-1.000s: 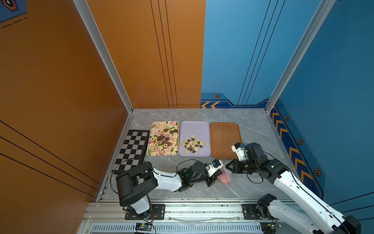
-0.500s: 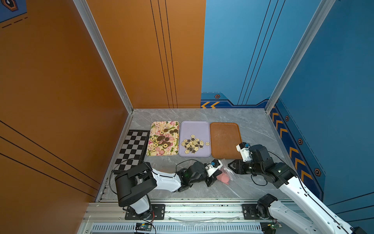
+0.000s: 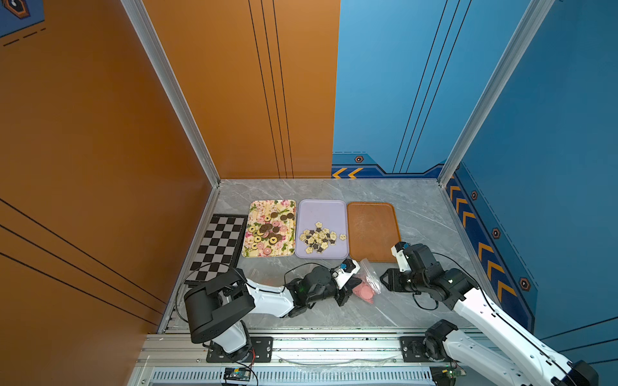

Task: Pour cookies out of the ziploc bag
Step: Open the ziploc bag at the center of the board.

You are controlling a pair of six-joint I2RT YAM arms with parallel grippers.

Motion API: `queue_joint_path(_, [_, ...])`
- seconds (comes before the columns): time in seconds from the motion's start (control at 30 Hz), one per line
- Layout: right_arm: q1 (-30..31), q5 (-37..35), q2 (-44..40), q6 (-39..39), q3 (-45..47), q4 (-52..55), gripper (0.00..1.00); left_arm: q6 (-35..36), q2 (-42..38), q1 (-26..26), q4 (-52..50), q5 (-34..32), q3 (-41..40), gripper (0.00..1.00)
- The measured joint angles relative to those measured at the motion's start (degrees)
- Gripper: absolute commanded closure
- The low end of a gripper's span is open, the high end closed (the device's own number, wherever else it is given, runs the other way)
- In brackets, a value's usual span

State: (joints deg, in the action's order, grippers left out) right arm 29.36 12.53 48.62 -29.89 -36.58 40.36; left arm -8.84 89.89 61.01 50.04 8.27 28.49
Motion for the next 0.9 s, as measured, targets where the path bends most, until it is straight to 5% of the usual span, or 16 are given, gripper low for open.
queue_joint_path(0.5, [7.21,10.05,8.46,0.94,3.45,-16.48,0.43,-0.55,-0.07,-0.55,0.5,-0.28,-0.33,1.0])
queue_joint_path(0.8, [8.59,12.74,9.68,0.9,3.67,-20.28,0.96,-0.74,-0.07,-0.59,0.42,-1.07,-0.31,1.0])
queue_joint_path(0.9, [8.57,11.76,9.66,0.37,3.85,-20.5,1.0,-0.92,-0.07,-0.59,0.57,-1.38,-0.31,1.0])
